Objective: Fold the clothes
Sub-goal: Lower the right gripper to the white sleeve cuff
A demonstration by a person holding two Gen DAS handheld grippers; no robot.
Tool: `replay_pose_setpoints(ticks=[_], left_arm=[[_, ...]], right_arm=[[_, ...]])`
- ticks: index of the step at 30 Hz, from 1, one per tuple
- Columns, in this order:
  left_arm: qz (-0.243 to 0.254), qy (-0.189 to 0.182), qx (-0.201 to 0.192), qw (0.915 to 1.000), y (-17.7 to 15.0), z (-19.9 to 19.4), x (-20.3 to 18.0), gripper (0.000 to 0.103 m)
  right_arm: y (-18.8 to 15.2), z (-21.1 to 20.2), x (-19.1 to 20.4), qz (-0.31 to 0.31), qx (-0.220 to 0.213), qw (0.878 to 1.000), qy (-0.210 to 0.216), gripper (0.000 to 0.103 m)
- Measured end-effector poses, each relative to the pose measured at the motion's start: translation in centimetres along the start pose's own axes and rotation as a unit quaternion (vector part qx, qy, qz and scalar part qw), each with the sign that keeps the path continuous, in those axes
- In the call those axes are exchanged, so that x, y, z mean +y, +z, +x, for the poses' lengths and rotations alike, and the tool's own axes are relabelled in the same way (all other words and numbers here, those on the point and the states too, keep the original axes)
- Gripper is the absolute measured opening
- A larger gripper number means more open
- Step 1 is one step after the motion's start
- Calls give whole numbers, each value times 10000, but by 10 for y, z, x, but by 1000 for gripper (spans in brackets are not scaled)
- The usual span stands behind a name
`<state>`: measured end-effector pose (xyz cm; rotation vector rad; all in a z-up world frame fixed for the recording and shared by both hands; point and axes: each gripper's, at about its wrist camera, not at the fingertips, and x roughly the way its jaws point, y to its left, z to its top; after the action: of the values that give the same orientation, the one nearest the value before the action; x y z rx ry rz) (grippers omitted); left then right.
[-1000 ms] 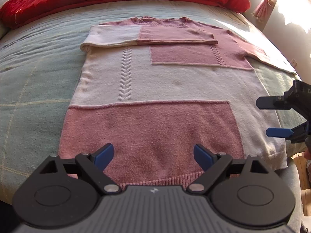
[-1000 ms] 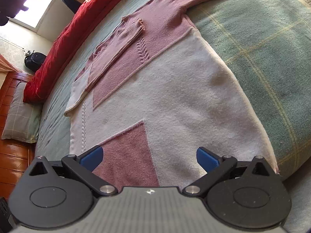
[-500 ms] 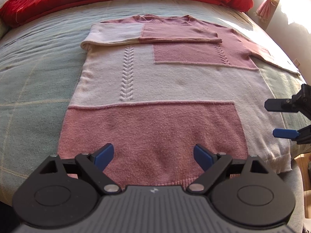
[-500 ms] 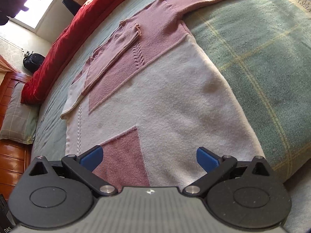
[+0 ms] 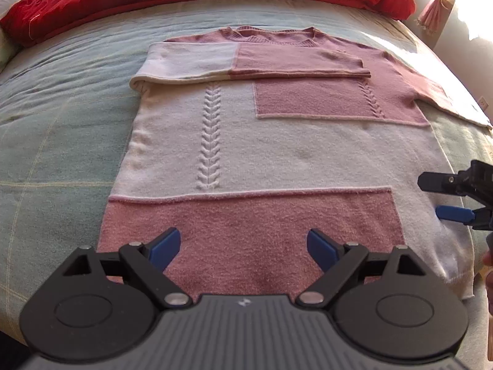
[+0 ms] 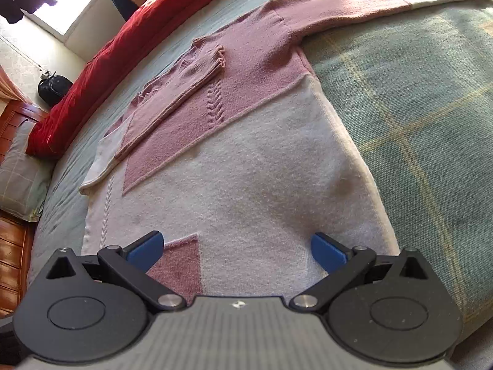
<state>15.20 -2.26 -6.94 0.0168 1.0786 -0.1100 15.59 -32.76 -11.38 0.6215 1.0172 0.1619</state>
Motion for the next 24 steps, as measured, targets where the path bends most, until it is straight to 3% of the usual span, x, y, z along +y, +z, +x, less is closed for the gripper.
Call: replay_pose_setpoints(ticks=[5, 10, 18, 22, 24], left_arm=[[146, -98, 42, 9998, 15, 14, -20, 89], [243, -314, -29, 9992, 30, 24, -45, 89], [672, -466, -9, 9967, 49, 37, -83, 89], [736, -425, 91, 9963, 47, 48, -92, 89], [740, -309, 76, 9968, 45, 52, -94, 89]], right_arm=[[13, -22, -14, 205, -282, 9988, 354, 103], [57, -48, -32, 95, -678, 9972, 300, 103], [138, -88, -96, 100, -1405, 9896, -300, 100], [174, -100, -146, 415, -1668, 9831, -633, 92], [190, -102, -171, 556, -1725, 9803, -780, 81]])
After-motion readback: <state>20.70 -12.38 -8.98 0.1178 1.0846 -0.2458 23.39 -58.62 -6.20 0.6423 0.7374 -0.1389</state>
